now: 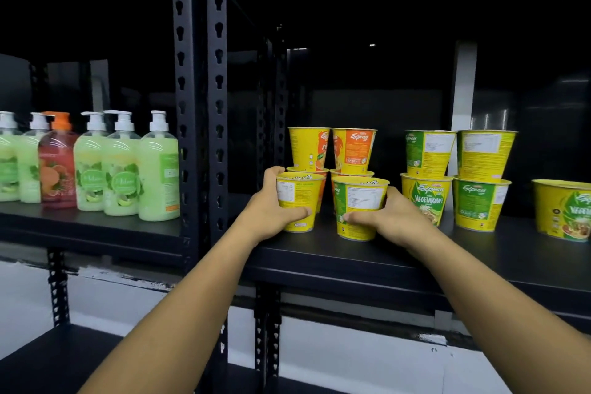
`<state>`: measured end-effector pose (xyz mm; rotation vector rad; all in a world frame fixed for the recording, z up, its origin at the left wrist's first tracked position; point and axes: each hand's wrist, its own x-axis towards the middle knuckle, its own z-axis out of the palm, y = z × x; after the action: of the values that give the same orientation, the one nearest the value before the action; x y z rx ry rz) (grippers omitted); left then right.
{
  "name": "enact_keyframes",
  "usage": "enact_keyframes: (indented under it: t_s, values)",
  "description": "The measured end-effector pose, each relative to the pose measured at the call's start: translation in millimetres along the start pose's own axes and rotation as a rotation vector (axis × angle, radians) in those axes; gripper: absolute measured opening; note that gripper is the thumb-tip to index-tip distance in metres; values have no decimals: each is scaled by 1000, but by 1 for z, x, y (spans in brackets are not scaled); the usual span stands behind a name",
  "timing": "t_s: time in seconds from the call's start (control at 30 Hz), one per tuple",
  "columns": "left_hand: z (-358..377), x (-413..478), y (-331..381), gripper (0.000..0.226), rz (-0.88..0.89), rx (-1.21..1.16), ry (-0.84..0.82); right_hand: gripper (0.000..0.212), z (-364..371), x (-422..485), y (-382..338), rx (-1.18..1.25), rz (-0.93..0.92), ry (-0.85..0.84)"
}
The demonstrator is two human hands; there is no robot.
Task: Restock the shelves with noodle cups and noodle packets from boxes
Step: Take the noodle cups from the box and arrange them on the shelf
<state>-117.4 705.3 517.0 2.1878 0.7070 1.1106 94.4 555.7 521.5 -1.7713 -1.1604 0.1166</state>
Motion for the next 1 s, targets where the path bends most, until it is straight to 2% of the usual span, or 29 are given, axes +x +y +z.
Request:
enact_keyframes:
  t_s: [0.1,0.27,0.37,0.63,0.7,0.83,1.0]
  values:
    - [1,-1,-7,109,-26,-96,9,91,10,1,1,-5,-11,38]
    - [1,0,-10,124,-33,-109,-3,91,11,2,8,-4,-47,-13]
    - [0,1,-14,125,-36,-127,5,80,11,3,10,18,-41,-41]
    - [1,5,-19,120,-51,-76,32,77,12,4,11,-43,-57,-18]
    - [1,5,-19,115,-58,-53,41,80,12,5,11,-60,-47,-20]
    - [3,2,-15,80,-50,-12,67,78,12,4,10,-100,-40,-30]
    - [4,-1,-12,67,-79,13,73,64,12,-1,6,-202,-61,-23]
